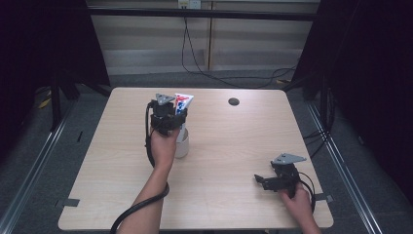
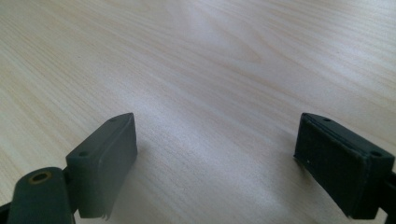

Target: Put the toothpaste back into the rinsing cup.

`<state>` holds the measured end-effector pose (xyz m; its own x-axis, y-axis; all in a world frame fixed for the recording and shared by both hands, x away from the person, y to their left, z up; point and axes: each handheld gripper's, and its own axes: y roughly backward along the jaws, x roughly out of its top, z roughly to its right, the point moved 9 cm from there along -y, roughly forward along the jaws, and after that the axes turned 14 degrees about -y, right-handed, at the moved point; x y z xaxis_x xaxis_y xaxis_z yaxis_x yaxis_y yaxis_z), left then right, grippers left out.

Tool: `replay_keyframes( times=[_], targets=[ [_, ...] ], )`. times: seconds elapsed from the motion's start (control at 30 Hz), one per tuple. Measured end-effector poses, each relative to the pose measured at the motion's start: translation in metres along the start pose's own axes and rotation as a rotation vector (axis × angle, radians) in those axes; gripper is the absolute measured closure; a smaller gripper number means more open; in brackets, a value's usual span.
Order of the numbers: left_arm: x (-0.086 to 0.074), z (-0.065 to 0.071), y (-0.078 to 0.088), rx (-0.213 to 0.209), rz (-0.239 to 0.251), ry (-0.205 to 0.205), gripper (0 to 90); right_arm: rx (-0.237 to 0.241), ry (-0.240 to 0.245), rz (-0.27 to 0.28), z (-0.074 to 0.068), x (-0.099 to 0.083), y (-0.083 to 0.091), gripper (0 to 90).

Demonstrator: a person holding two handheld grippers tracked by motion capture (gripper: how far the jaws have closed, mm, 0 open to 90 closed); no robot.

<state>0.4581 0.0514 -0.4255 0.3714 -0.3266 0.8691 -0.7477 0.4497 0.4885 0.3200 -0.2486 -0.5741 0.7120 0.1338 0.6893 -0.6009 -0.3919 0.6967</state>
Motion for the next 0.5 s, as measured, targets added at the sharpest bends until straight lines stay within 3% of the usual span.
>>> replay_keyframes(
  times=[0.5],
  targets=[
    [-0.015, 0.005, 0.000, -0.001, -0.003, 0.000, 64.8, 0.000, 0.000, 0.000, 0.000, 0.000, 0.000, 12.4]
  ],
)
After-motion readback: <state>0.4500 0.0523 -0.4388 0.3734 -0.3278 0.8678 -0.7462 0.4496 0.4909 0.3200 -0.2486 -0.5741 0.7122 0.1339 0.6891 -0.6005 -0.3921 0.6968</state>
